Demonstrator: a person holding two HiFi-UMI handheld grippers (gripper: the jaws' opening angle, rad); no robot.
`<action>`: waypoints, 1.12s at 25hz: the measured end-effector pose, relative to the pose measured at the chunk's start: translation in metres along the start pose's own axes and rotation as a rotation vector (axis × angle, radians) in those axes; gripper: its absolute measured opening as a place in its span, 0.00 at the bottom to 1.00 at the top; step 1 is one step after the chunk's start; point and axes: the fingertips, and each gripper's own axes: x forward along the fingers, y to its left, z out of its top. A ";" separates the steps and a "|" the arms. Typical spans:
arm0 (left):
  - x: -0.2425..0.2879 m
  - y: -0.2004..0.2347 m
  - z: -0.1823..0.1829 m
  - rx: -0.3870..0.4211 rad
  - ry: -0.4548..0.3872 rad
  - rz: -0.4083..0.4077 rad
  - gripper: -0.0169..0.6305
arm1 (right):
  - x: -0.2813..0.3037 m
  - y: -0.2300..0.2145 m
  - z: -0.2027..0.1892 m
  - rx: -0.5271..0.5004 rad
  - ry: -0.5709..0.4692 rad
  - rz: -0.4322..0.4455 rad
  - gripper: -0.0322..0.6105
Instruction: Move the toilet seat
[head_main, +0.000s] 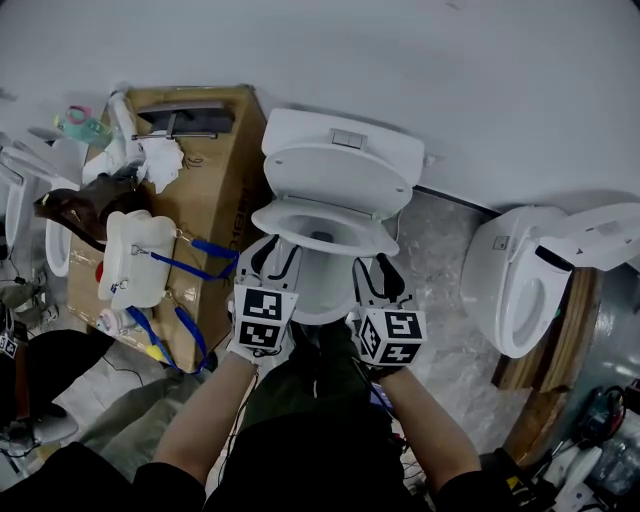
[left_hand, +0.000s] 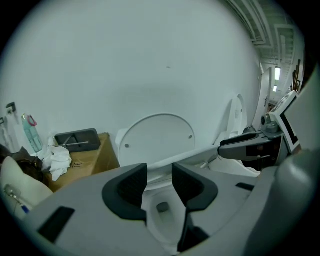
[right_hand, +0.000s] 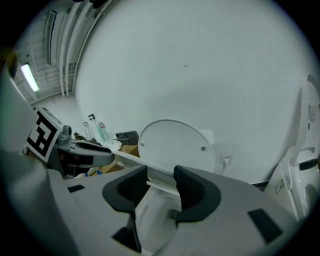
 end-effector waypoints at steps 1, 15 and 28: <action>0.001 0.001 0.002 -0.003 -0.004 0.004 0.28 | 0.001 -0.001 0.002 0.004 -0.001 0.003 0.37; 0.018 0.010 0.024 -0.043 -0.023 0.028 0.28 | 0.017 -0.013 0.024 0.028 -0.008 0.019 0.37; 0.036 0.019 0.049 -0.058 -0.043 0.041 0.28 | 0.034 -0.026 0.047 0.010 -0.016 0.016 0.35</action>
